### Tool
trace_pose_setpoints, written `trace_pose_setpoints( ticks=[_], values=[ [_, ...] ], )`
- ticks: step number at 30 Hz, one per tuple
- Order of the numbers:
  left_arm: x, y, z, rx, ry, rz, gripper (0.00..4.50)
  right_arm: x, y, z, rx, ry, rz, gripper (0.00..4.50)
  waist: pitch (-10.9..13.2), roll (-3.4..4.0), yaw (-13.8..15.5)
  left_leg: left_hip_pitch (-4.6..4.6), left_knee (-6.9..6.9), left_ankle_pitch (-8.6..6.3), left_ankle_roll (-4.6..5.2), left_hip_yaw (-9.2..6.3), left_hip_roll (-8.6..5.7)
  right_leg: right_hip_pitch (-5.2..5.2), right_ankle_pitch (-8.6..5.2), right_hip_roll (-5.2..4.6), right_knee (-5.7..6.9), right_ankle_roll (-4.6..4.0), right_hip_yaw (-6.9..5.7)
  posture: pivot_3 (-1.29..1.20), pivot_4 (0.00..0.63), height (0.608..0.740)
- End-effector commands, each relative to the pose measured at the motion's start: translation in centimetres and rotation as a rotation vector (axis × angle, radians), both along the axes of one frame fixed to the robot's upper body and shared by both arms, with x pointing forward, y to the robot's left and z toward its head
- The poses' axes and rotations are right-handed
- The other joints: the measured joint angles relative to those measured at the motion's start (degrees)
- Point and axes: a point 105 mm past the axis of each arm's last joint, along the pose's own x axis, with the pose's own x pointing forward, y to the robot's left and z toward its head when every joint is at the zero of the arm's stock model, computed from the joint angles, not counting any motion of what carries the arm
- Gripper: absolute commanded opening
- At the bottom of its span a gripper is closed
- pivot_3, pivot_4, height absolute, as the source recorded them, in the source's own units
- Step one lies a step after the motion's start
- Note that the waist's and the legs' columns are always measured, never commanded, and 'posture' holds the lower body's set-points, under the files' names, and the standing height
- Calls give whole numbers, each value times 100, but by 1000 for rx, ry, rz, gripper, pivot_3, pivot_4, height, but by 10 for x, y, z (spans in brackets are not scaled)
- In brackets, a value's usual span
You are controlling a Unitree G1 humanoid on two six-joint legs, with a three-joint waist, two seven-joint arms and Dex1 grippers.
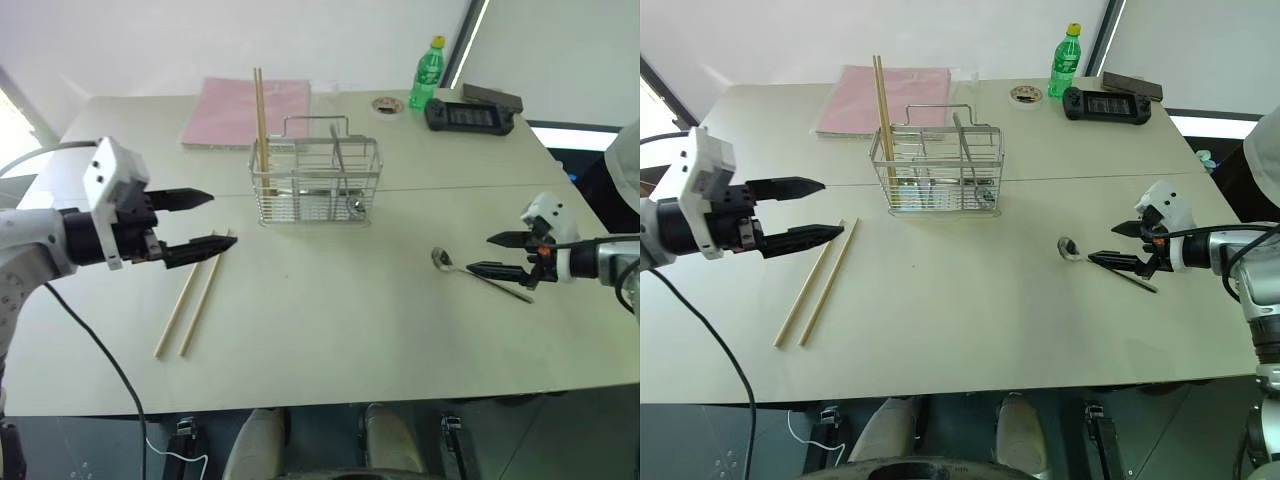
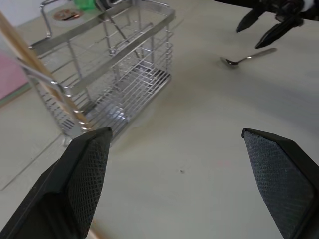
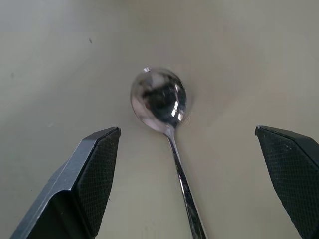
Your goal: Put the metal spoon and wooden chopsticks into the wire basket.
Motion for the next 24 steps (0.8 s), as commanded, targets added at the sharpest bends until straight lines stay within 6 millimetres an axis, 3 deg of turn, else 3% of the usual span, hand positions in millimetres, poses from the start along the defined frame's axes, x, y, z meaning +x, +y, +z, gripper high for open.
trace_pose_setpoints(
  ticks=[1, 7, 13, 23, 24],
  values=[
    [-6, -11, 12, -9, -26, -55, 4378, 8, -4, 3, -34, -31, 18, 4500, 0, 0, -15, 0, 0, 0, 0, 0, 0, -1, 4, 0, 0, 8, 0, 0, 150, 731],
    [-7, -13, 19, -18, -35, -56, 4378, 13, -4, -6, -81, -51, 62, 4500, 1, 2, -9, 5, 1, 1, -1, 0, 3, 1, 8, 3, 8, 21, 1, 0, 150, 731],
    [-11, -16, 19, -6, -33, -71, 4378, 7, 8, -16, -66, -9, 116, 4500, 1, 2, -6, 5, 3, 2, -2, 0, 3, 3, 8, 3, 8, 22, 1, 0, 150, 731],
    [-10, -17, 20, 8, -36, -82, 4378, 14, 21, -32, -56, 29, 120, 4500, 1, 1, -10, 10, 4, 3, -4, -1, 3, 7, 9, 5, 10, 23, 2, 0, 150, 731],
    [-10, -17, 20, 9, -36, -83, 4459, 15, 20, -34, -57, 35, 114, 4245, 1, 1, -8, 10, 4, 3, -4, -1, 3, 7, 9, 5, 10, 23, 2, 0, 150, 731]
  ],
)
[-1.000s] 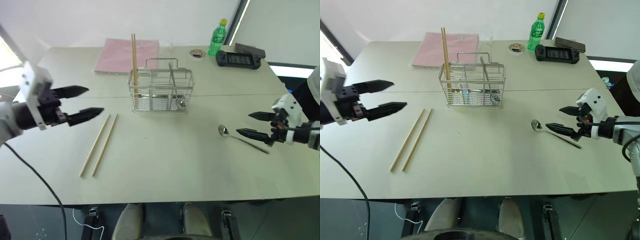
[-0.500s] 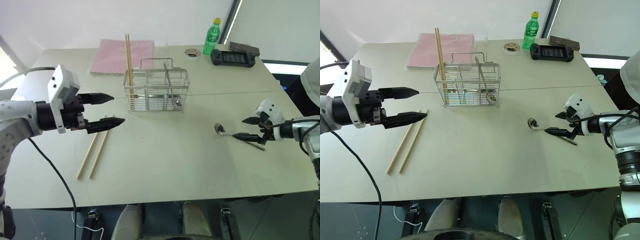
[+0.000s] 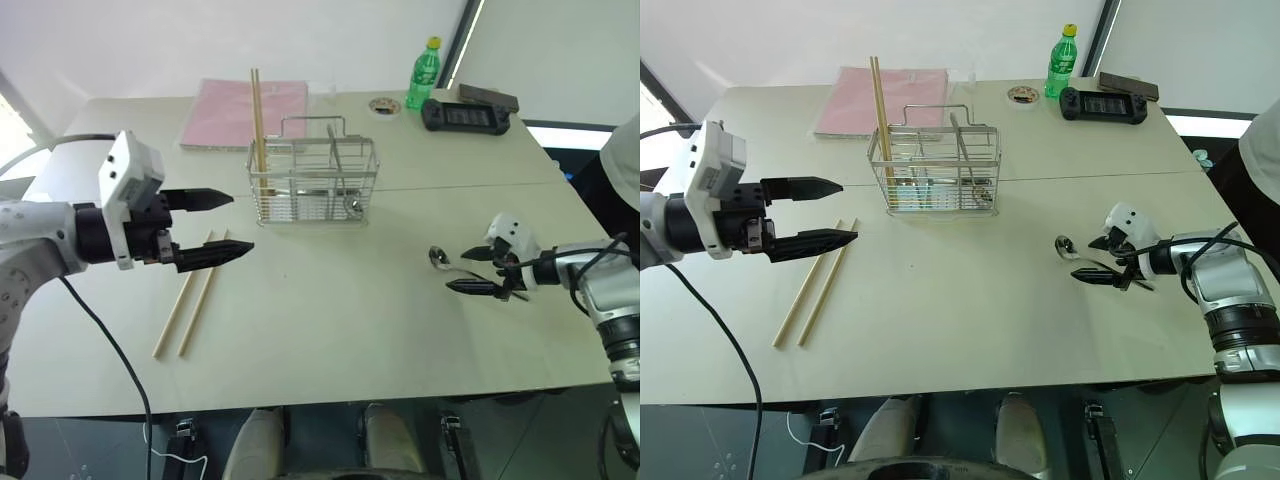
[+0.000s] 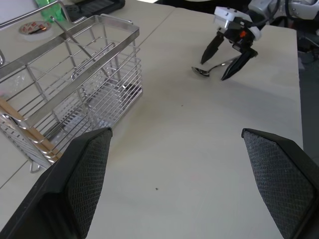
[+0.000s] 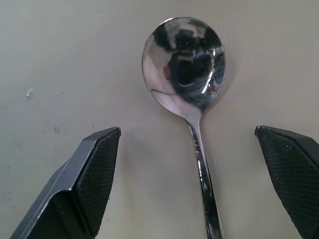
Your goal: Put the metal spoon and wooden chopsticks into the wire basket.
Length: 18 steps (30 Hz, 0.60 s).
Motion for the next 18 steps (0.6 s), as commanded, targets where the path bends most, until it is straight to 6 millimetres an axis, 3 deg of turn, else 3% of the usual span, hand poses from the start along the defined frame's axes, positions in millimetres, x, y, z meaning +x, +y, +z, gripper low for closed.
trace_pose_setpoints(
  ticks=[1, 3, 9, 18],
  values=[
    [-2, -1, 9, 20, -37, -10, 4500, 5, 0, 2, -3, -4, -10, 3949, 0, 0, 2, 1, 0, 0, 0, 0, 0, 2, 0, 0, 0, 0, 0, 0, 150, 731],
    [-2, -1, 8, 21, -38, -9, 4500, 7, 0, 0, -5, -1, -14, 3133, 0, 0, 1, 3, 0, 0, 0, 0, 0, 3, 0, 0, 0, 0, 0, 0, 150, 731],
    [-3, 0, 10, 22, -40, -3, 4500, 8, 3, 3, 28, 3, -21, 68, -1, -2, 1, 3, 0, 0, 0, 0, 0, 4, 0, 0, 0, 1, 0, 0, 150, 731],
    [-3, -1, 10, 19, -41, -12, 4500, 6, 2, 1, 20, 3, -23, 68, -3, -6, -6, 15, 2, 1, -2, -1, 5, 16, 0, 7, 1, 0, 1, 0, 150, 731]
  ],
)
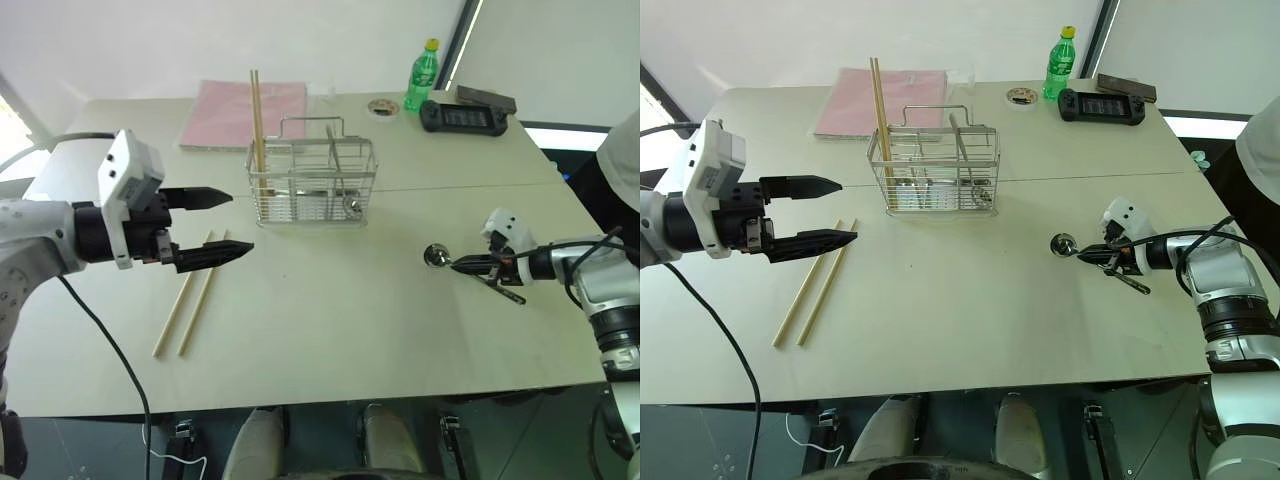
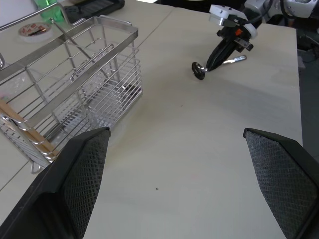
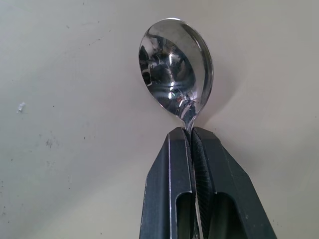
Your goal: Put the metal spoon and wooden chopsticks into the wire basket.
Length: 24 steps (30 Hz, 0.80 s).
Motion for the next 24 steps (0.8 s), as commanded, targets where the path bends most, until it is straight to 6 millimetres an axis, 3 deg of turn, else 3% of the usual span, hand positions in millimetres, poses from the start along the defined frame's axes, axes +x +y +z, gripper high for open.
trace_pose_setpoints(
  ticks=[1, 6, 9, 12, 18, 21, 24],
  values=[
    [-3, -2, 10, 12, -40, -21, 4500, 0, 1, 2, 6, -12, 3, 68, 0, 0, -1, 0, 0, 0, 0, 0, 0, 0, 0, 0, 0, 0, 0, 0, 150, 731],
    [-7, -5, 11, 5, -30, -58, 4500, -1, 1, 2, 10, -39, -7, 68, 0, 0, 4, 0, 0, 0, 0, 0, 1, 0, 0, 1, 0, 0, 0, 0, 150, 731],
    [-5, -6, 13, 5, -38, -60, 4500, 0, 8, 15, 45, -101, 7, 68, 0, 0, 9, 0, 0, 0, 0, 0, 1, 0, 0, 1, 0, 0, 0, 0, 150, 731],
    [-4, -6, 13, 5, -45, -57, 4500, -5, 28, 47, 154, -165, 65, 68, 4, 7, -12, -1, 0, 0, 0, 0, 1, -2, 0, 1, 1, 1, 2, 0, 150, 731],
    [3, -1, 20, -10, -83, -21, 4500, -19, 71, 146, 479, -336, 211, 68, 13, 21, 1, -5, -1, 0, 1, -3, 6, -11, 1, 8, 9, 2, 3, 0, 150, 731],
    [8, 1, 26, -26, -105, -1, 4500, -7, 88, 198, 630, -453, 196, 68, 13, 21, -1, -4, -1, 0, 0, -3, 8, -11, 0, 10, 8, 0, 3, 0, 150, 731],
    [12, 2, 30, -35, -120, 10, 4500, 9, 102, 236, 765, -551, 147, 68, 11, 17, 2, -5, -2, 0, 0, -4, 9, -13, 0, 11, 6, -1, 3, 0, 150, 731]
  ],
)
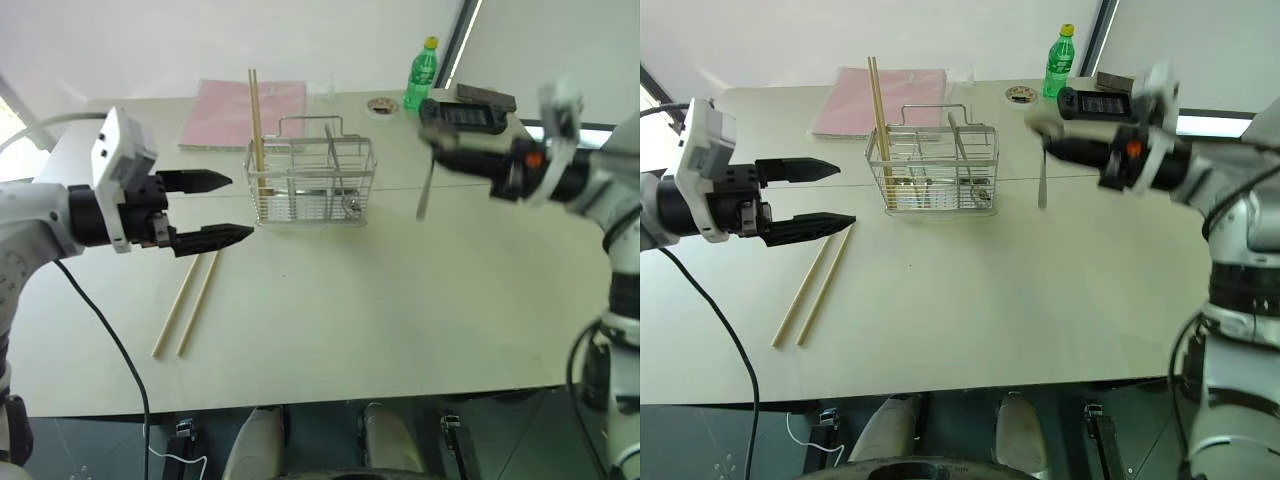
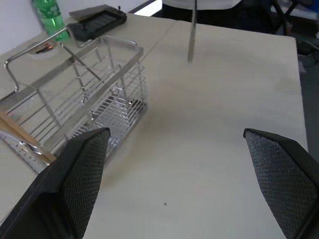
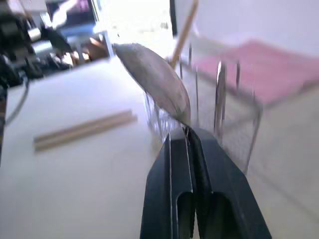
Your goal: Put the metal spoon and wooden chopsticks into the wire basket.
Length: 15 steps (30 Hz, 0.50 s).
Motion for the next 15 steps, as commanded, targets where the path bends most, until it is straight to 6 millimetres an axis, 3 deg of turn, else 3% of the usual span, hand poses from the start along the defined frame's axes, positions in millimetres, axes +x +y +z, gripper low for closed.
trace_pose_setpoints(
  ticks=[1, 5, 11, 15],
  values=[
    [5, 3, 13, -10, -67, 22, 4500, 20, 10, 46, 205, -79, -67, 68, -2, -3, -3, 0, -1, 0, 0, -1, 0, -1, 0, 1, 0, 0, 0, 0, 150, 731],
    [7, 3, 15, -14, -77, 27, 4500, 41, 31, 60, 295, -94, -85, 68, -2, -3, 7, -12, -7, 2, -2, -1, 0, -19, 3, 2, 3, 2, 0, 0, 150, 731],
    [10, 5, 19, -17, -97, 39, 4500, 69, 63, 39, 292, -53, -91, 68, -2, -3, -19, -17, -20, 2, -2, -2, -1, -30, 13, 3, 4, 21, 0, 0, 150, 731],
    [11, 9, 26, -21, -130, 62, 4500, 80, 67, 20, 247, -41, -123, 68, -2, -3, -28, -17, -21, 6, -7, -3, 0, -37, 14, 6, 17, 22, 0, 0, 150, 731]
  ],
)
